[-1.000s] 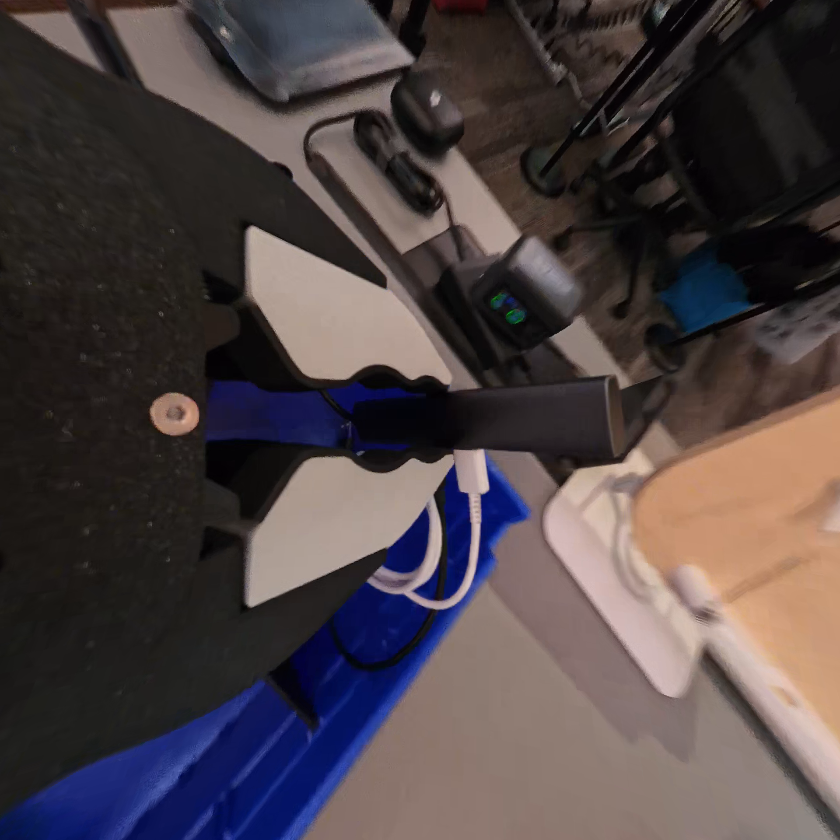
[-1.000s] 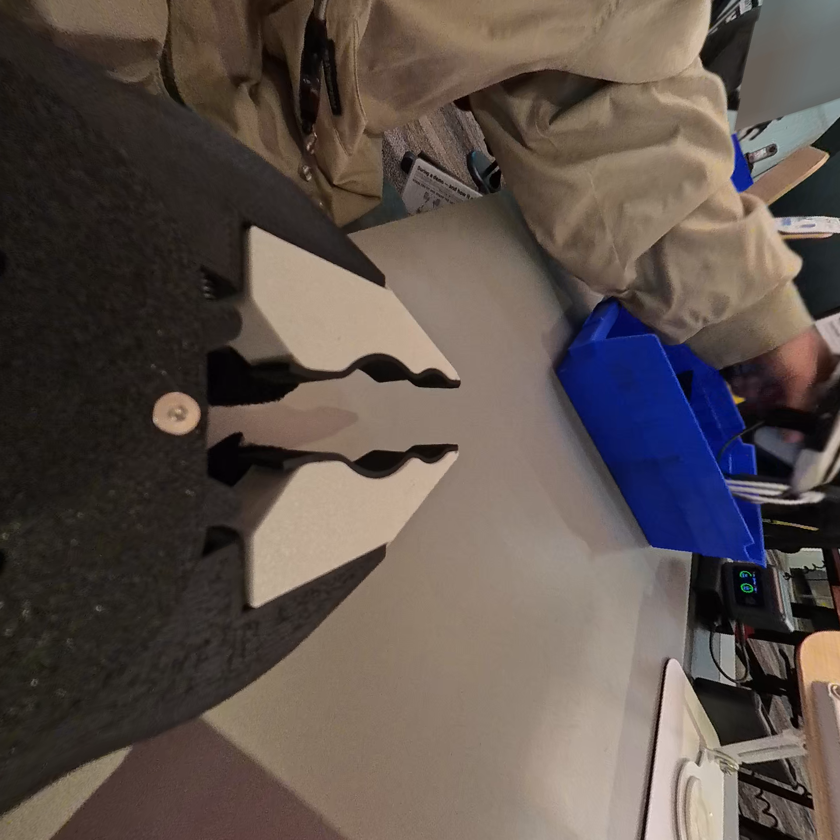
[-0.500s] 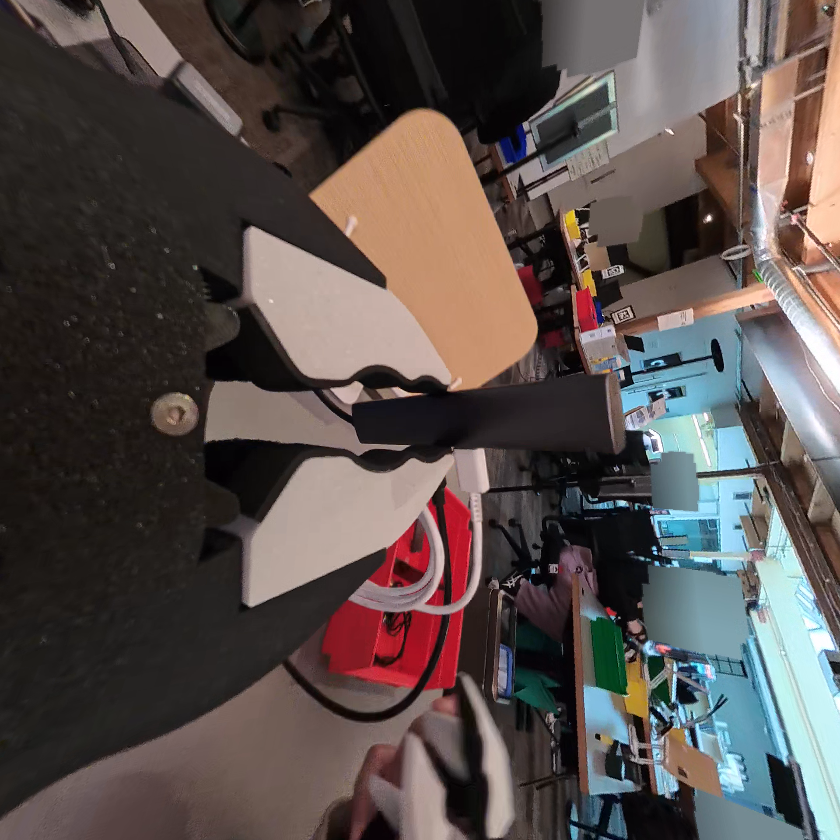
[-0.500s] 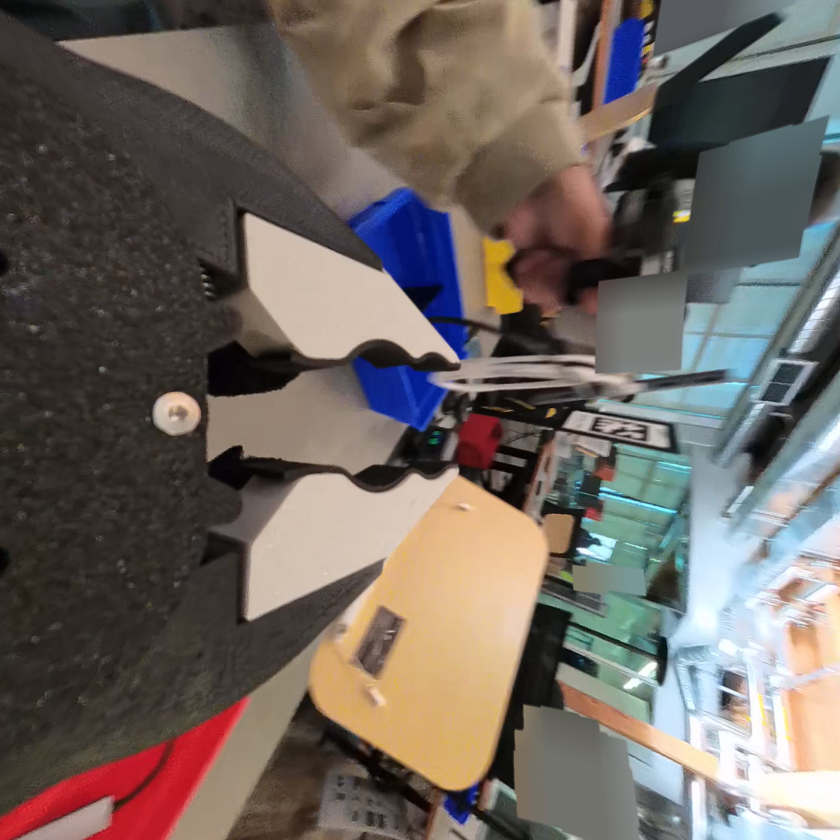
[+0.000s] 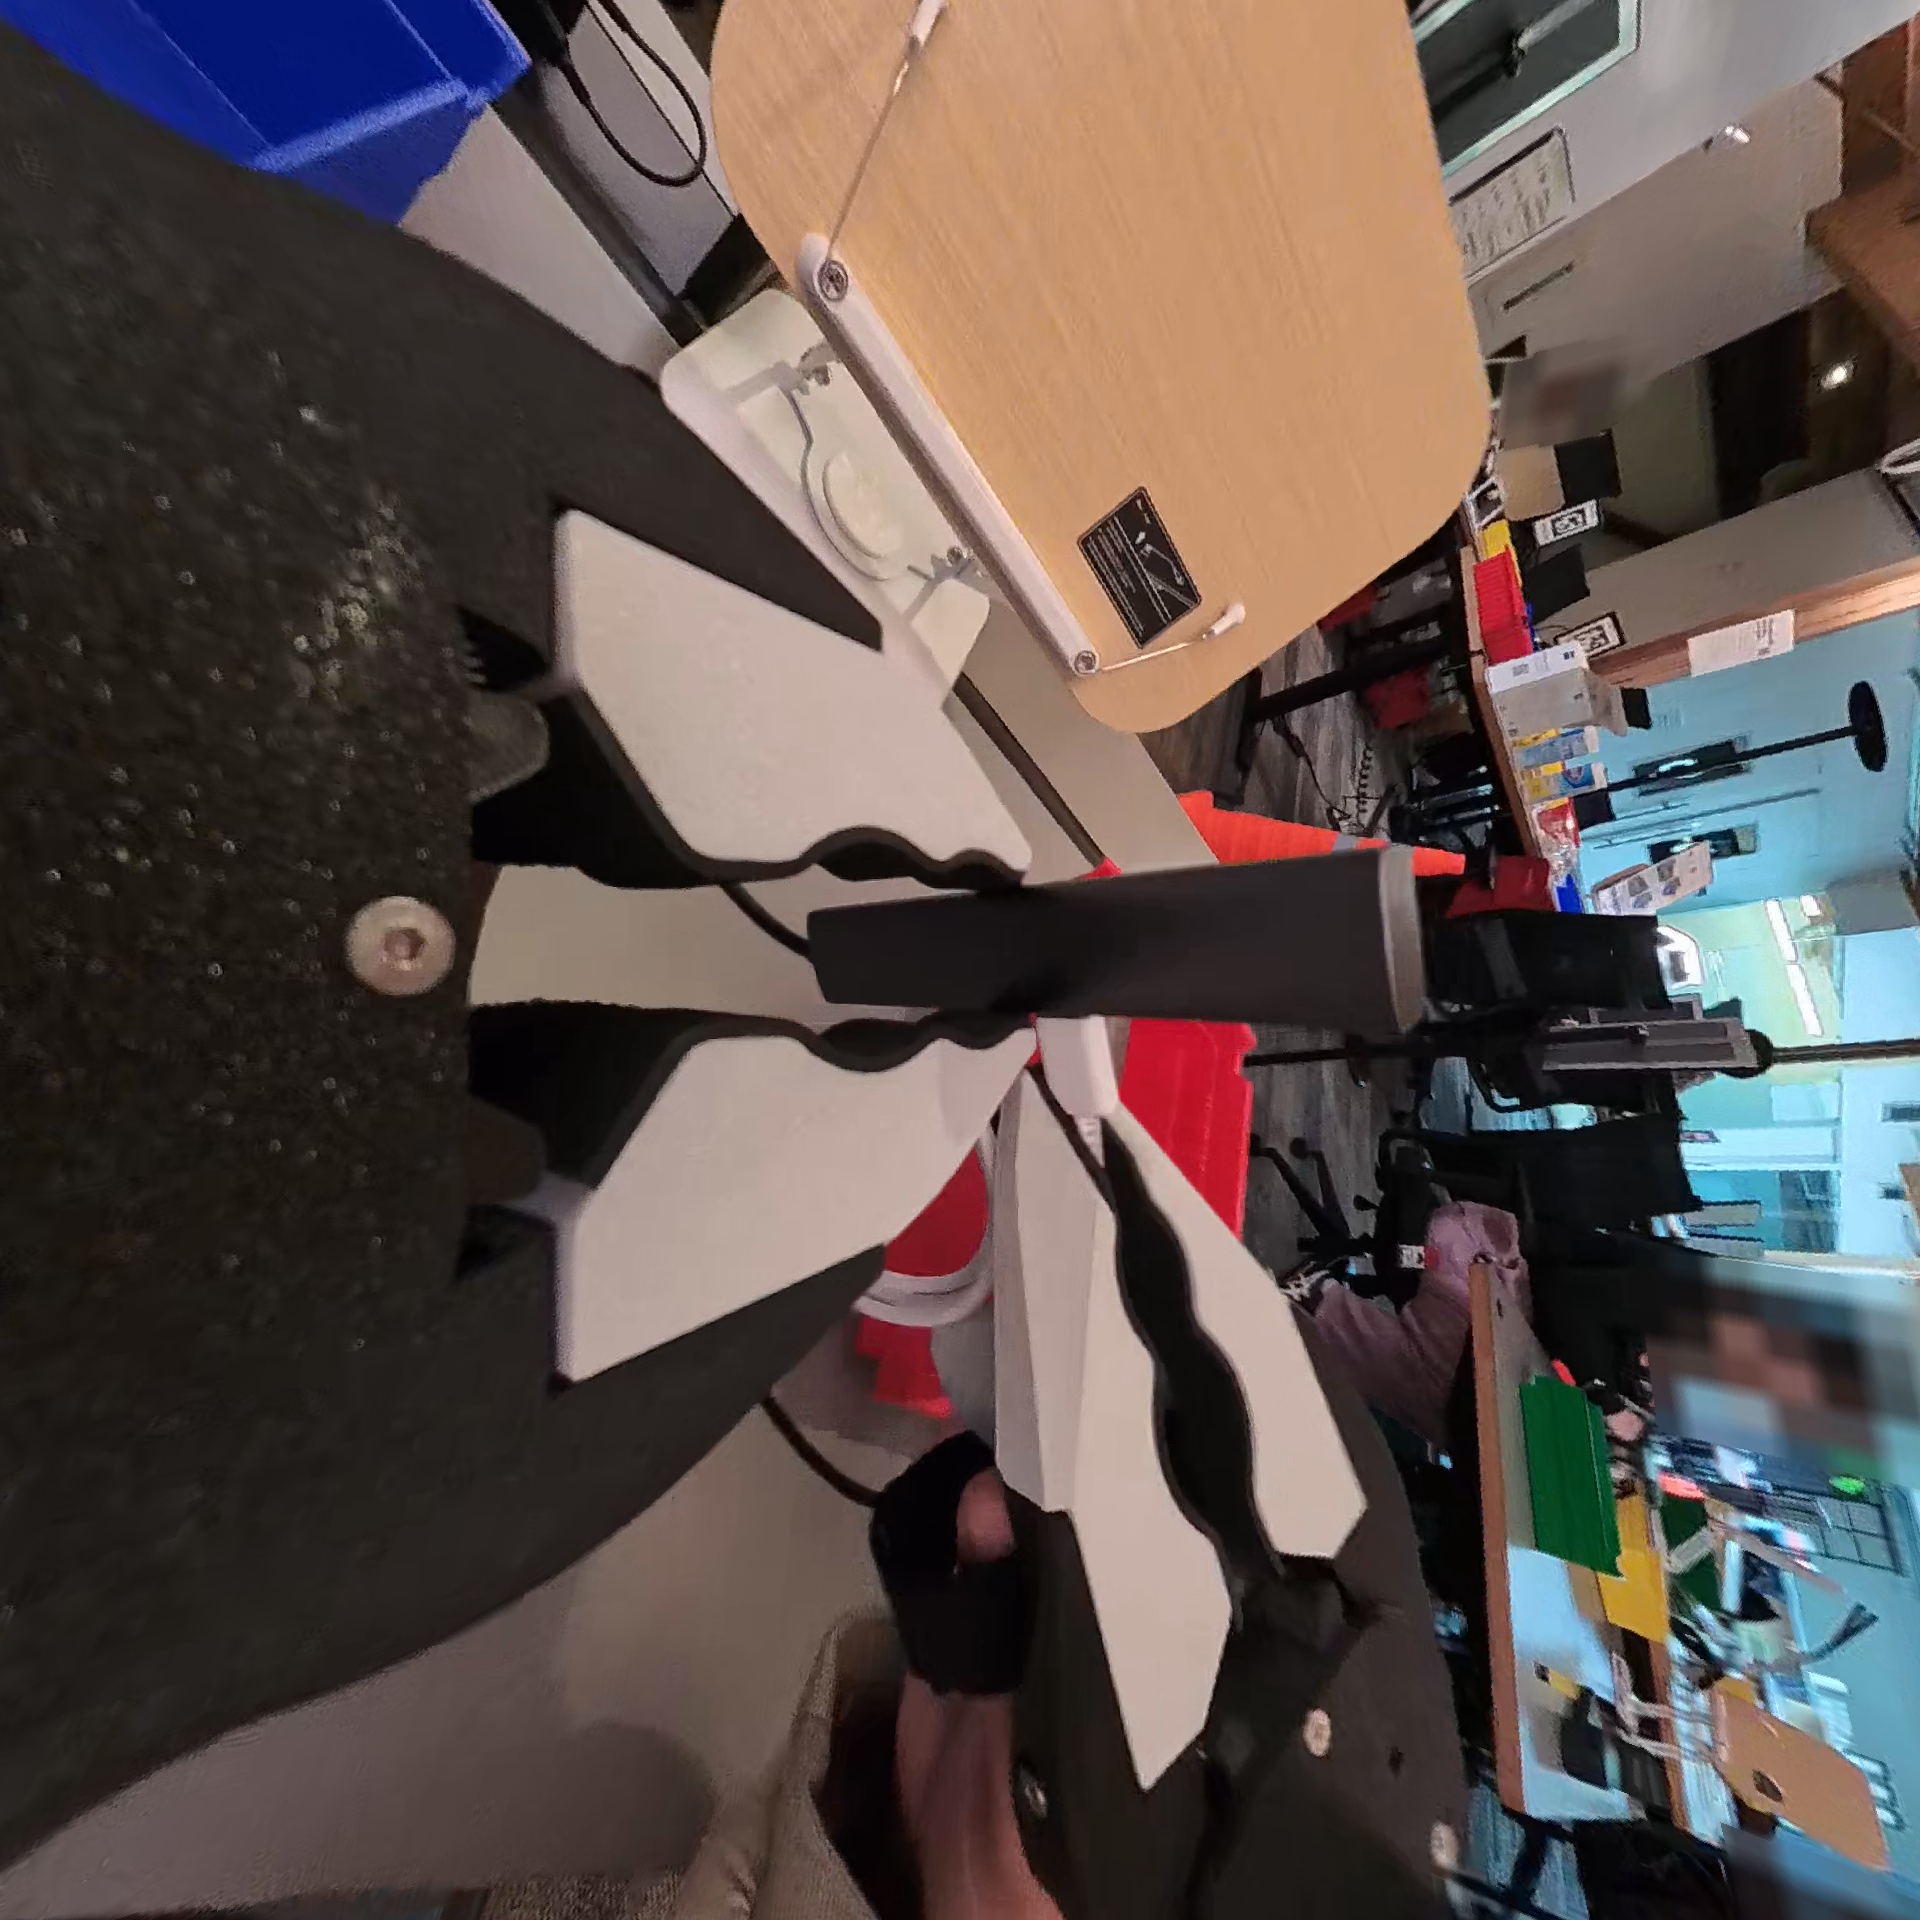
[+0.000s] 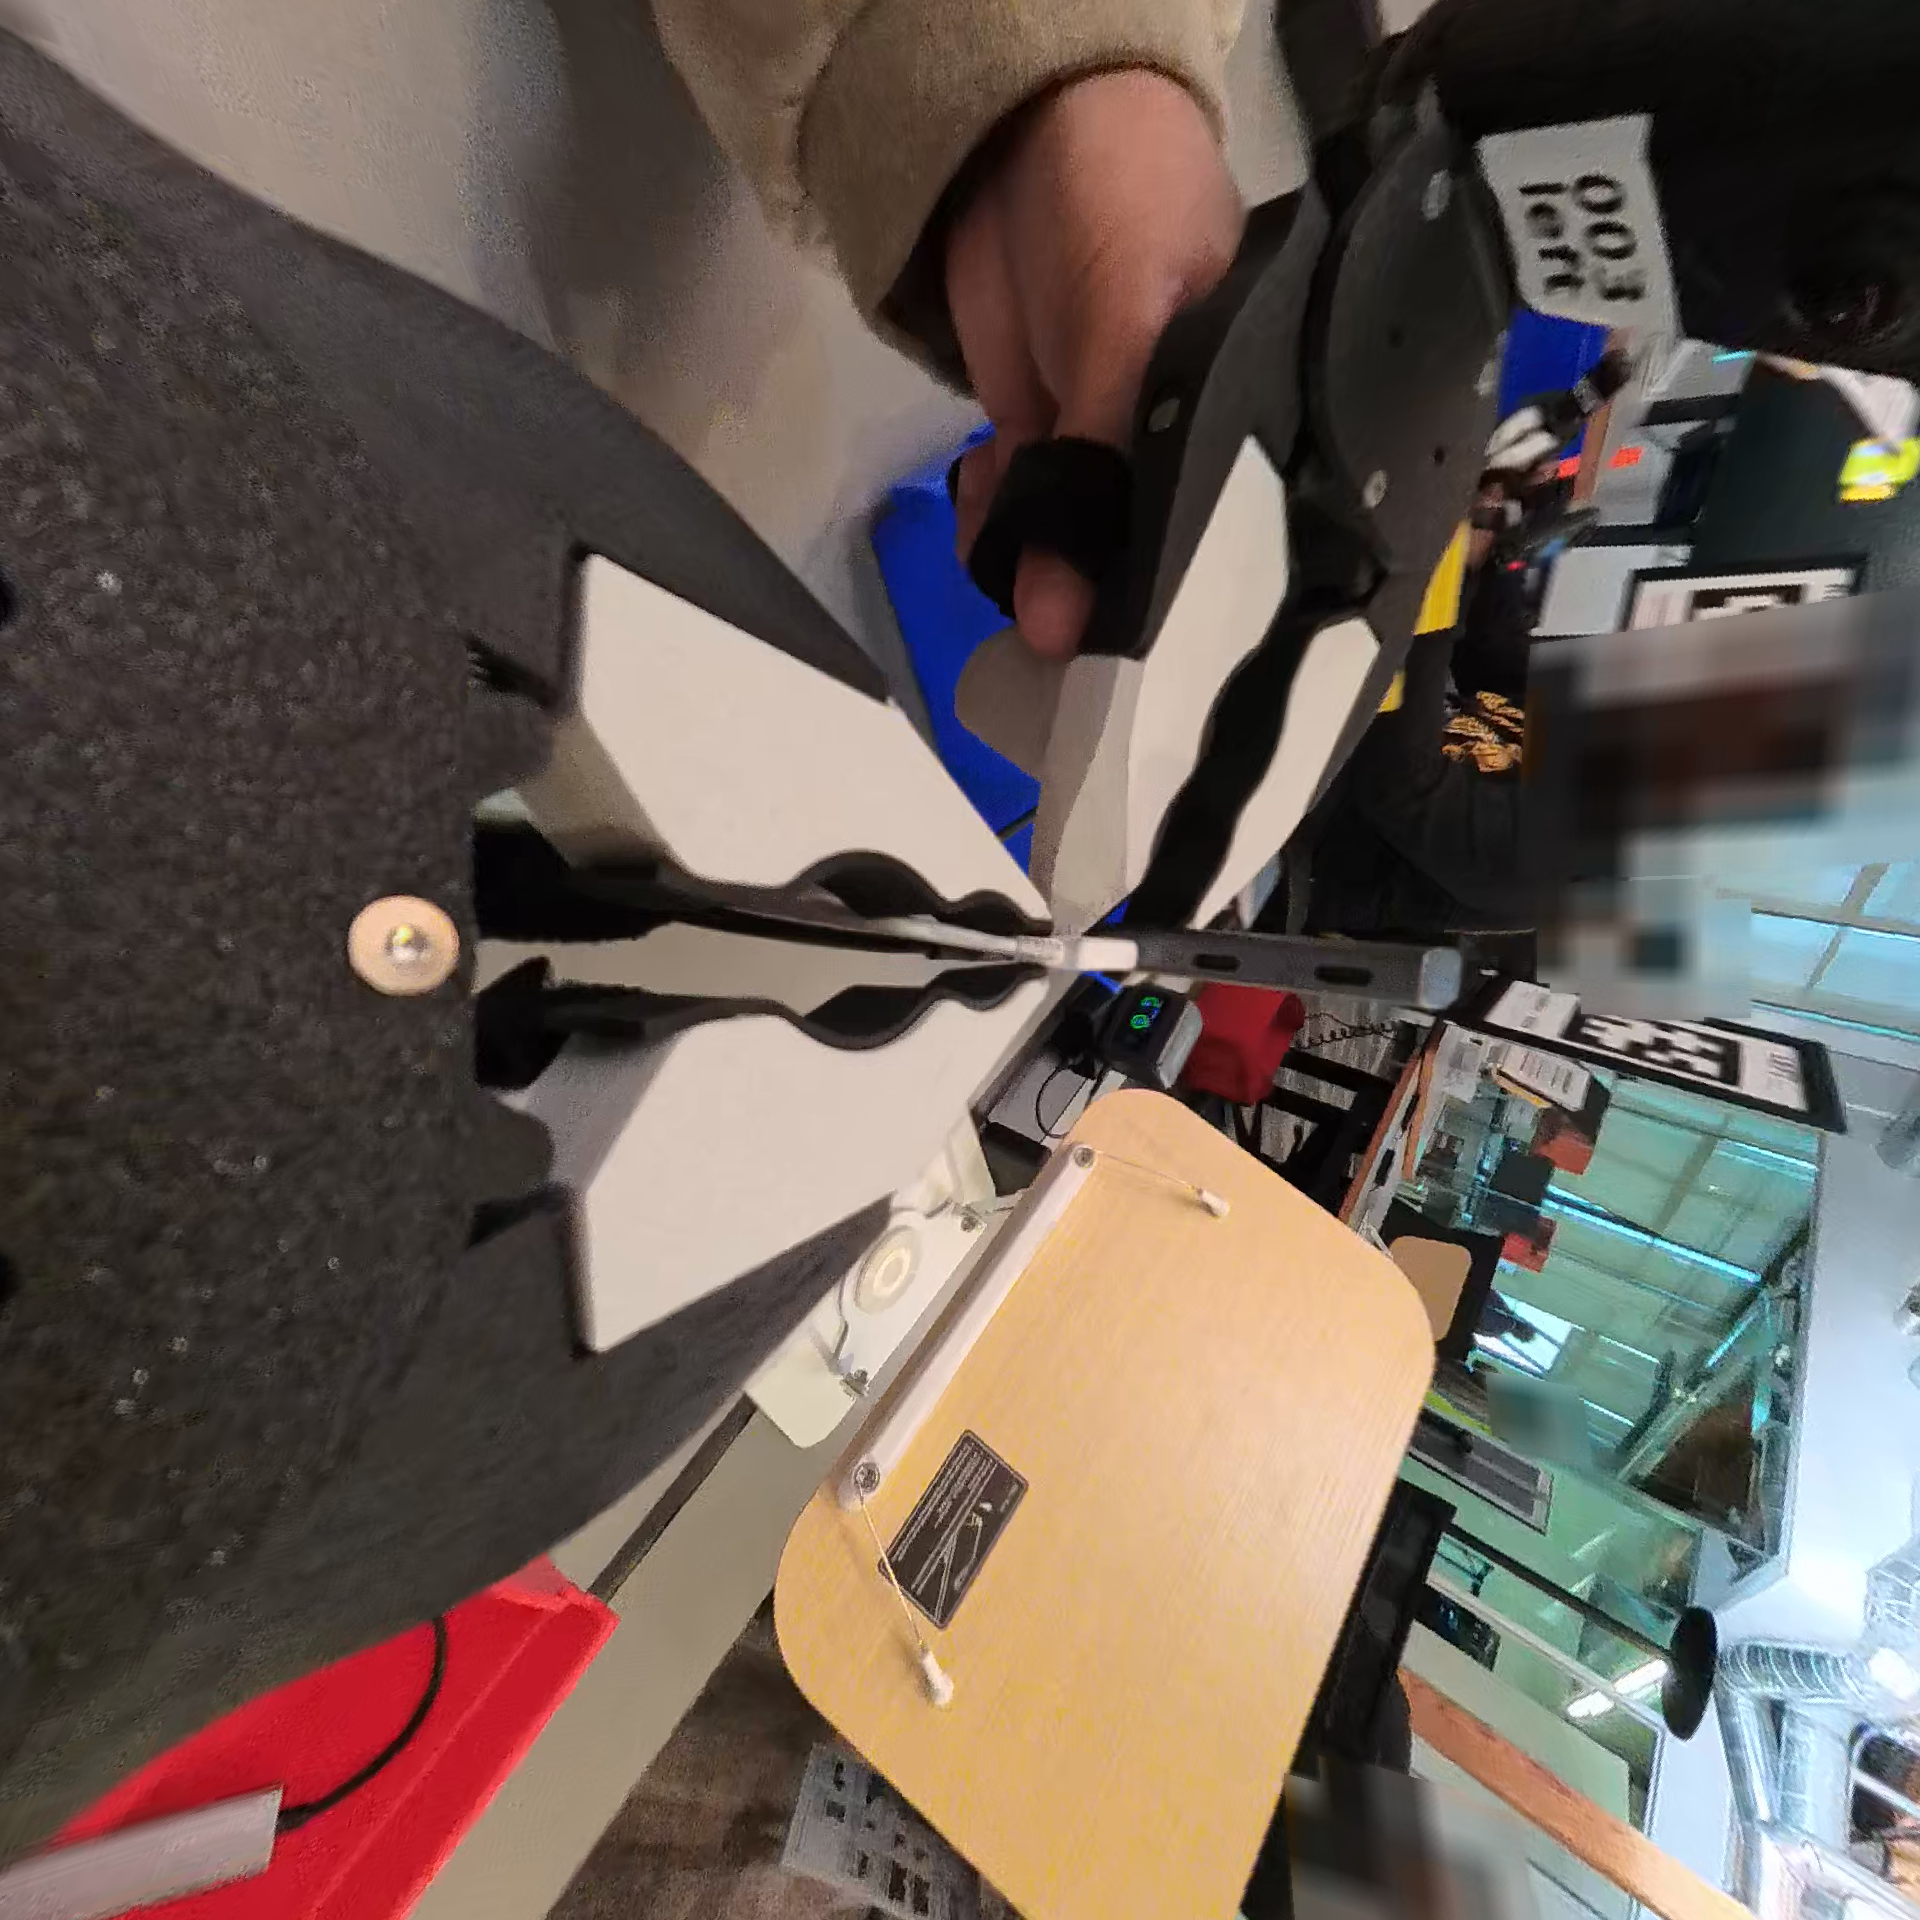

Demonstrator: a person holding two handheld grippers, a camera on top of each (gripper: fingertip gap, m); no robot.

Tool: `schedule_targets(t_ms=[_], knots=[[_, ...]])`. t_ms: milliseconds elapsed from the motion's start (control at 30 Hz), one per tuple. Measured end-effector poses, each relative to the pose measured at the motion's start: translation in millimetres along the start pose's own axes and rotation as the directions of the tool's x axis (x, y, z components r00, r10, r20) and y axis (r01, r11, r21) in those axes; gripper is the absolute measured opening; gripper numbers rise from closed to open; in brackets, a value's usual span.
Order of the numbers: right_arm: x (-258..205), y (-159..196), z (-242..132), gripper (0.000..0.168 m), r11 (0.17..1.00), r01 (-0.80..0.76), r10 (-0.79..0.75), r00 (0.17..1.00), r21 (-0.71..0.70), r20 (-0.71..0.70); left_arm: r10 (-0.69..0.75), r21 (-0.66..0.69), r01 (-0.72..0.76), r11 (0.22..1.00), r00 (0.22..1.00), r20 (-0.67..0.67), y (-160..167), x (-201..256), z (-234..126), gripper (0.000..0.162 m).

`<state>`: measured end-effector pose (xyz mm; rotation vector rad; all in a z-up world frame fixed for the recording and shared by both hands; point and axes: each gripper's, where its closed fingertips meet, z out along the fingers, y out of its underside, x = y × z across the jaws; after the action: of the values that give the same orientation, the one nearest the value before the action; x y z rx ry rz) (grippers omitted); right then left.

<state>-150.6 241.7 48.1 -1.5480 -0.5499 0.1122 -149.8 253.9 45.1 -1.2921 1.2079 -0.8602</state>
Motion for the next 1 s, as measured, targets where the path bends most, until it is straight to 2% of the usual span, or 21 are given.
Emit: schedule_targets(t_ms=[100, 167, 233, 333, 400, 500, 733, 833, 1000], knots=[[3.9, 14.9, 2.4, 0.003, 0.986, 0.144, -0.143, 0.990, -0.090, 0.013, 0.038, -0.032, -0.038, 0.999, 0.999, 0.014, 12.3, -2.3, -5.1, 0.016], [7.6, 23.6, 1.1, 0.003, 0.935, 0.323, -0.326, 0.945, -0.145, 0.004, 0.072, -0.020, -0.072, 0.997, 0.997, 0.002, 16.4, -0.8, -14.9, 0.022], [3.7, 32.3, -0.9, 0.003, 0.825, 0.534, -0.539, 0.842, -0.185, 0.028, 0.148, -0.110, -0.153, 0.982, 0.988, -0.052, 32.3, 5.1, -20.6, 0.043], [-5.7, 46.0, -2.1, 0.003, 0.605, 0.765, -0.770, 0.633, -0.221, 0.081, 0.350, -0.195, -0.357, 0.913, 0.934, -0.075, 51.3, 6.2, -28.8, 0.045], [-13.9, 54.9, -1.0, 0.003, 0.547, 0.809, -0.805, 0.579, -0.217, 0.131, 0.500, -0.250, -0.516, 0.819, 0.856, -0.129, 65.9, 8.2, -32.4, 0.039], [-28.1, 61.0, 0.6, 0.003, 0.534, 0.826, -0.808, 0.562, -0.180, 0.176, 0.620, -0.278, -0.642, 0.715, 0.765, -0.172, 77.4, 11.7, -33.2, 0.033], [-56.6, 55.4, -0.5, 0.003, 0.584, 0.807, -0.773, 0.587, -0.091, 0.241, 0.735, -0.175, -0.763, 0.623, 0.647, -0.204, 83.2, 27.0, -31.1, 0.017], [-58.6, 56.5, -2.4, 0.003, 0.611, 0.787, -0.749, 0.609, -0.082, 0.262, 0.722, -0.162, -0.749, 0.642, 0.662, -0.200, 82.0, 28.1, -30.1, 0.012], [-57.3, 57.4, -3.8, 0.003, 0.669, 0.738, -0.696, 0.665, -0.094, 0.271, 0.742, -0.161, -0.763, 0.626, 0.646, -0.179, 82.7, 29.2, -26.7, 0.010]])
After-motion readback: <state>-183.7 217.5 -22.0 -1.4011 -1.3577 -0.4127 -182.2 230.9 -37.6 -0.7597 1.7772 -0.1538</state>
